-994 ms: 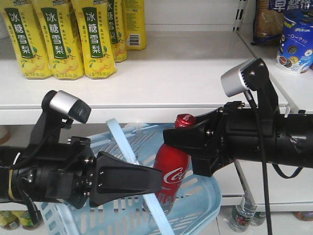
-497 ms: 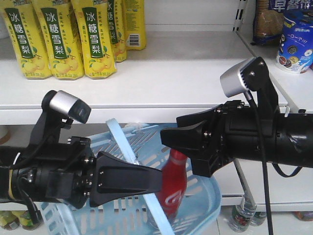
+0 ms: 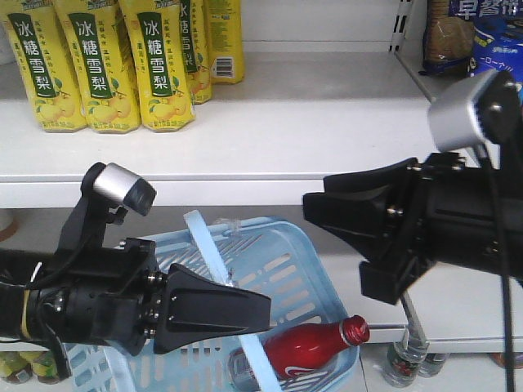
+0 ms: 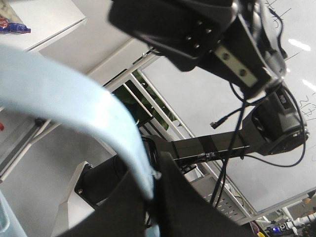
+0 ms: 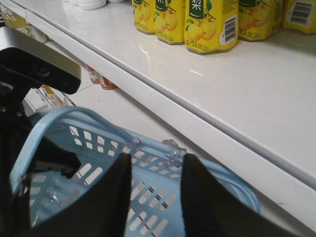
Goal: Place coke in basket with both arms
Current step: 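Raise the right gripper away from the basket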
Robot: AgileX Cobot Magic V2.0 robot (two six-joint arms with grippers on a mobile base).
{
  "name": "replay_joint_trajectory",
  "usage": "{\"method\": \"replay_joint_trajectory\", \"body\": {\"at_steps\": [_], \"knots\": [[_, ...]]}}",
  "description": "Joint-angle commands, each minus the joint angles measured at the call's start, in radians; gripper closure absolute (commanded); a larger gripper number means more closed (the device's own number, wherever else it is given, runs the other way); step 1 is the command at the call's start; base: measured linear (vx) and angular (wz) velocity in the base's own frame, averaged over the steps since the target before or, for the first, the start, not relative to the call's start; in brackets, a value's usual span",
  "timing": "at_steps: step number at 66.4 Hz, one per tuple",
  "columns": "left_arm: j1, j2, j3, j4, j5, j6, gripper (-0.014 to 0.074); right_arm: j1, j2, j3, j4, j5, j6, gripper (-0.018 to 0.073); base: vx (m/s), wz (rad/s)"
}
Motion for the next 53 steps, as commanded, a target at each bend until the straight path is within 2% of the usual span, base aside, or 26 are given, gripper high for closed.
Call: {"method": "replay_joint_trajectory", "body": {"at_steps": [1, 3, 8, 9, 12, 17, 23, 29, 37, 45, 53], "knots": [[-0.004, -0.034, -0.039, -0.126, -0.221, 0.019, 0.0604, 0.0, -0.089, -0.033, -0.18, 0.021, 0.154, 0.0536, 0.0, 0.0], [-0.004, -0.034, -0.039, -0.126, -0.221, 0.019, 0.0604, 0.0, -0.12, -0.033, -0.264, 0.05, 0.209, 0.0576, 0.0, 0.0], [-0.004, -0.034, -0.039, -0.126, -0.221, 0.019, 0.0604, 0.0, -0.192, -0.026, -0.434, 0.145, 0.378, 0.0568, 0.0, 0.0], [-0.004, -0.034, -0.039, -0.126, -0.221, 0.019, 0.0604, 0.0, -0.2, -0.023, -0.434, 0.15, 0.392, 0.0566, 0.0, 0.0], [-0.004, -0.034, -0.039, -0.126, -0.221, 0.019, 0.0604, 0.0, -0.246, 0.003, -0.537, 0.17, 0.469, 0.0564, 0.0, 0.0], [-0.004, -0.034, -0.039, -0.126, -0.221, 0.019, 0.0604, 0.0, -0.334, 0.073, -0.647, 0.156, 0.572, 0.0564, 0.0, 0.0], [-0.004, -0.034, -0.039, -0.126, -0.221, 0.019, 0.0604, 0.0, -0.459, 0.206, -0.734, 0.089, 0.662, 0.0564, 0.0, 0.0], [-0.004, -0.034, -0.039, -0.126, -0.221, 0.019, 0.0604, 0.0, -0.573, 0.329, -0.777, 0.026, 0.72, 0.0564, 0.0, 0.0], [-0.004, -0.034, -0.039, -0.126, -0.221, 0.019, 0.0604, 0.0, -0.713, 0.456, -0.806, -0.02, 0.748, 0.0564, 0.0, 0.0], [-0.004, -0.034, -0.039, -0.126, -0.221, 0.019, 0.0604, 0.0, -0.794, 0.506, -0.841, -0.027, 0.75, 0.0564, 0.0, 0.0], [-0.004, -0.034, -0.039, -0.126, -0.221, 0.019, 0.0604, 0.0, -0.829, 0.505, -0.829, -0.012, 0.75, 0.0564, 0.0, 0.0]]}}
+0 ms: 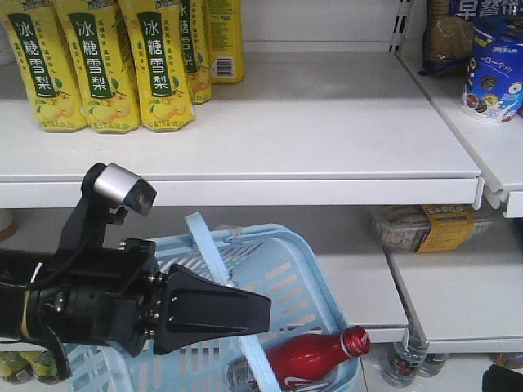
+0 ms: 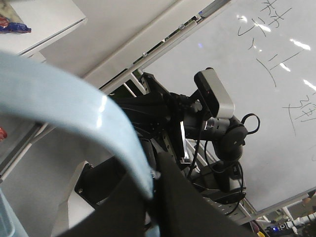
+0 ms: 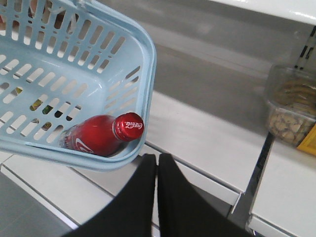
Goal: Place coke in basket with both arms
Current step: 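Raise the right gripper away from the basket, then swing the basket with the bottle away from the shelf using the left gripper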
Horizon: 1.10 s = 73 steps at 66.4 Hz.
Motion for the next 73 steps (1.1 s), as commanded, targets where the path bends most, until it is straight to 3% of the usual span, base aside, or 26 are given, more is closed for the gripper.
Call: {"method": "replay_joint_trajectory", "body": {"at_steps": [1, 54, 73], "knots": [[-0.004, -0.034, -0.039, -0.127, -0.222, 0.02, 0.0604, 0.0, -0.009, -0.025, 0.008, -0.076, 0.001, 0.0564, 0.0, 0.0], [-0.001, -0.033, -0.039, -0.125, -0.212, 0.022, 0.0603, 0.0, -0.009, -0.025, 0.02, -0.076, 0.001, 0.0564, 0.0, 0.0], [-0.001, -0.033, -0.039, -0.093, -0.023, 0.225, 0.0603, 0.0, -0.009, -0.025, 0.02, -0.076, 0.001, 0.0564, 0.0, 0.0]]}}
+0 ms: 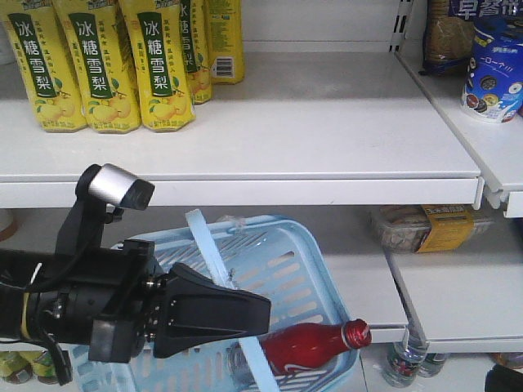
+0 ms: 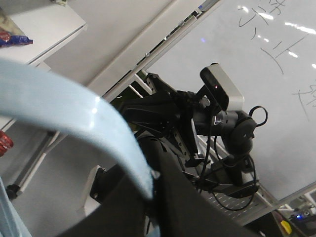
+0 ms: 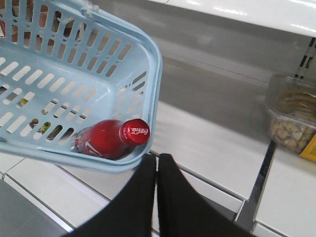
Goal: Place coke in basket with both arms
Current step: 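Swing the basket with the bottle away from the shelf using the left gripper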
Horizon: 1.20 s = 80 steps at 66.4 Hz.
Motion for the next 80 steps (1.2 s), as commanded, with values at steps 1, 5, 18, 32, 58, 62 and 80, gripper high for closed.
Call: {"method": "replay_joint_trajectory", "body": {"at_steps": [1, 5, 18, 32, 58, 62, 80], "knots": [[-0.002, -0.033, -0.039, -0.093, -0.013, 0.115, 0.0603, 0.0, 0.012, -0.026, 0.006, -0.07, 0.0, 0.0564, 0.0, 0.0], [-0.002, -0.033, -0.039, -0.079, 0.027, 0.141, 0.0603, 0.0, 0.012, -0.026, 0.006, -0.07, 0.0, 0.0564, 0.0, 0.0], [-0.002, -0.034, -0.036, -0.076, 0.143, 0.306, 0.0603, 0.0, 0.012, -0.026, 0.006, -0.07, 0.0, 0.0564, 0.0, 0.0], [-0.003, -0.043, -0.036, -0.083, 0.242, 0.53, 0.0603, 0.0, 0.012, -0.026, 0.006, -0.07, 0.0, 0.0564, 0.0, 0.0], [-0.003, -0.299, 0.173, -0.404, 0.523, 0.645, 0.0603, 0.0, 0.012, -0.026, 0.006, -0.07, 0.0, 0.0564, 0.0, 0.0], [-0.003, -0.352, 0.218, -0.472, 0.551, 0.673, 0.0603, 0.0, 0.012, -0.026, 0.006, -0.07, 0.0, 0.0564, 0.0, 0.0], [-0.003, -0.604, 0.456, -0.748, 0.594, 0.929, 0.0603, 0.0, 0.012, -0.026, 0.006, -0.07, 0.0, 0.0564, 0.0, 0.0]]}}
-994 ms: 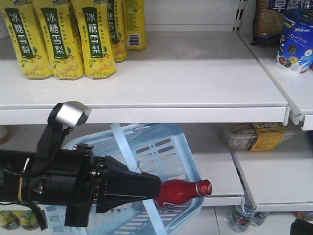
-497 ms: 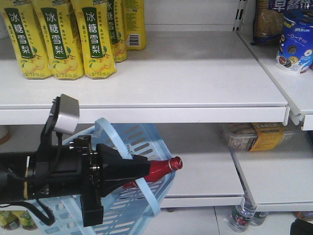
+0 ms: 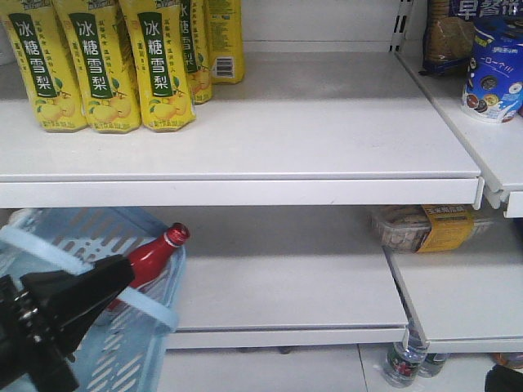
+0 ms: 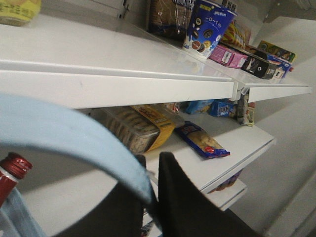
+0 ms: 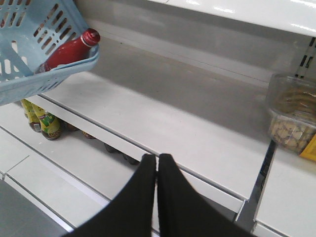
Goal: Place coke in basket with both arms
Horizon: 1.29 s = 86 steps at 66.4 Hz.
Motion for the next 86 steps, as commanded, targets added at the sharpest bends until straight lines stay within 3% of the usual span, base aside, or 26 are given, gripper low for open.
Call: {"method": "replay_joint_trajectory", "body": {"at_steps": [1, 13, 20, 28, 54, 67, 79, 86], "knots": [[-0.002, -0.09, 0.029, -0.122, -0.098, 0.149, 0.0603, 0.0, 0.012, -0.026, 0.005, -0.07, -0.002, 0.0564, 0.0, 0.0], [-0.002, -0.197, 0.178, -0.329, -0.096, 0.289, 0.0603, 0.0, 0.012, -0.026, 0.005, -0.07, -0.002, 0.0564, 0.0, 0.0], [-0.002, -0.244, 0.253, -0.407, -0.096, 0.367, 0.0603, 0.0, 0.012, -0.026, 0.005, -0.07, -0.002, 0.0564, 0.0, 0.0], [-0.002, -0.285, 0.317, -0.436, -0.095, 0.403, 0.0603, 0.0, 0.012, -0.026, 0.005, -0.07, -0.002, 0.0564, 0.0, 0.0], [-0.009, -0.332, 0.313, -0.403, 0.287, 0.421, 0.0603, 0.0, 0.012, -0.026, 0.005, -0.07, -0.002, 0.0564, 0.0, 0.0], [-0.012, -0.369, 0.314, -0.405, 0.367, 0.421, 0.0603, 0.0, 0.012, -0.026, 0.005, -0.07, -0.002, 0.0564, 0.0, 0.0], [-0.012, -0.449, 0.314, -0.505, 0.366, 0.424, 0.0603, 0.0, 0.012, -0.026, 0.005, -0.07, -0.002, 0.0564, 0.0, 0.0], [-0.012, -0.529, 0.314, -0.602, 0.367, 0.507, 0.0603, 0.0, 0.012, -0.026, 0.005, -0.07, -0.002, 0.0564, 0.0, 0.0]]}}
